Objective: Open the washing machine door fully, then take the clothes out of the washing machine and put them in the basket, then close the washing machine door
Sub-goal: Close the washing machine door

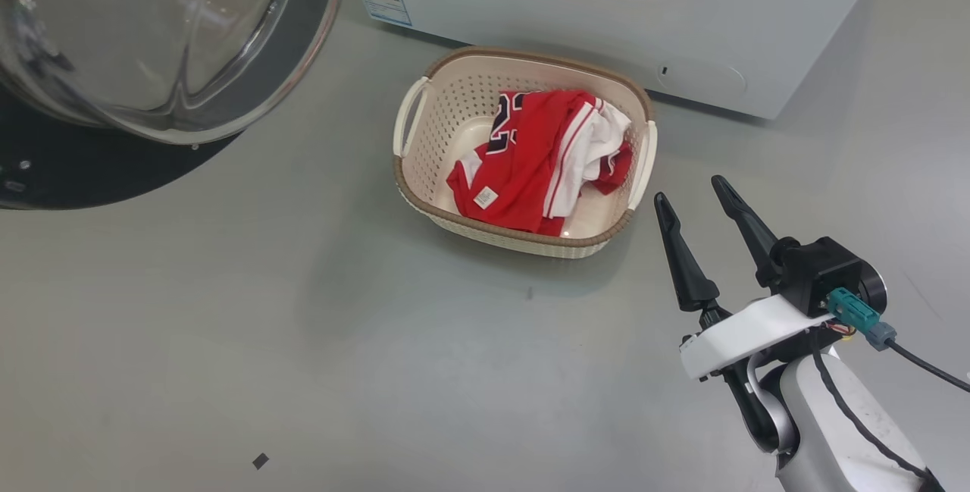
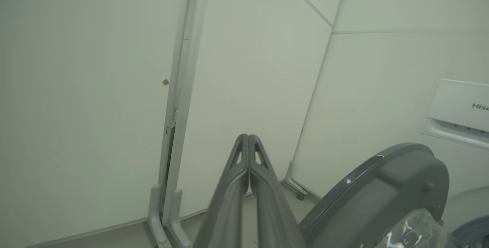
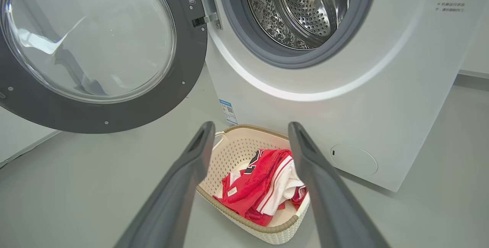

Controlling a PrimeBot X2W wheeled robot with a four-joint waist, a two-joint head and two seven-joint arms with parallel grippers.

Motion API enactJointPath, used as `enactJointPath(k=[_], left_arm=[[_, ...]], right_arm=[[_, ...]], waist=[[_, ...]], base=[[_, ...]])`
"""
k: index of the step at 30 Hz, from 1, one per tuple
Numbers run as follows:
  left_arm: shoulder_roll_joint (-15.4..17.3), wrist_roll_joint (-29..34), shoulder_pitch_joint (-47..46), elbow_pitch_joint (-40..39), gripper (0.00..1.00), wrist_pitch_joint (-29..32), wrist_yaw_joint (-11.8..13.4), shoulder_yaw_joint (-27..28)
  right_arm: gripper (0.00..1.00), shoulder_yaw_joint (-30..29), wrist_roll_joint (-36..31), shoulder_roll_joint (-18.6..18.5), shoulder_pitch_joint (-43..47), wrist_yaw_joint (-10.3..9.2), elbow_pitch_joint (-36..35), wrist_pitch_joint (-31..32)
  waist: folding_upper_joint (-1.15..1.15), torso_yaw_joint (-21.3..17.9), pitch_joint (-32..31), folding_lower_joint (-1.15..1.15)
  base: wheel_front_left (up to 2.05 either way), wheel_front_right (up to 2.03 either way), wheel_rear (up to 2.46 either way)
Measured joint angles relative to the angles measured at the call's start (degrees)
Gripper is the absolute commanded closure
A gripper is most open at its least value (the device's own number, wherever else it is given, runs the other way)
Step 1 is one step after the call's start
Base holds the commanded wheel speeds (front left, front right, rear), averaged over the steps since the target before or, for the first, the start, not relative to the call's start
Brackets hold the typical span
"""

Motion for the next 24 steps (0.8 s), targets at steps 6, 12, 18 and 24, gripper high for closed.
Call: enactJointPath(k=[6, 12, 18, 24], left_arm=[[0.7, -9.1, -5.9, 10.0, 1.0, 7.8, 4.9, 7.5], [1.0, -17.0, -11.8, 18.0, 1.0, 14.0, 10.4, 13.5], [2.0, -20.7, -16.1, 23.0, 1.0, 17.7, 11.2, 17.4], [2.5, -21.2, -18.1, 27.5, 1.0, 21.1, 11.3, 17.2]], right_arm=[[0.0, 0.3, 0.0, 0.1, -0.8, 0.03, 0.3, 0.0], [0.0, 0.4, 0.0, 0.3, -1.4, 0.03, 0.7, -0.1], [0.0, 0.5, 0.0, 0.5, -1.7, 0.04, 1.2, -0.6], [0.0, 0.3, 0.1, 0.6, -1.7, 0.04, 1.5, -0.8]], waist=[[0.0, -3.3, 1.4, 0.0], [0.0, -6.2, 2.2, 0.0], [0.0, -8.3, 2.5, 0.0], [0.0, -9.2, 2.5, 0.0]], base=[[0.0, 0.0, 0.0], [0.0, 0.0, 0.0], [0.0, 0.0, 0.0], [0.0, 0.0, 0.0]])
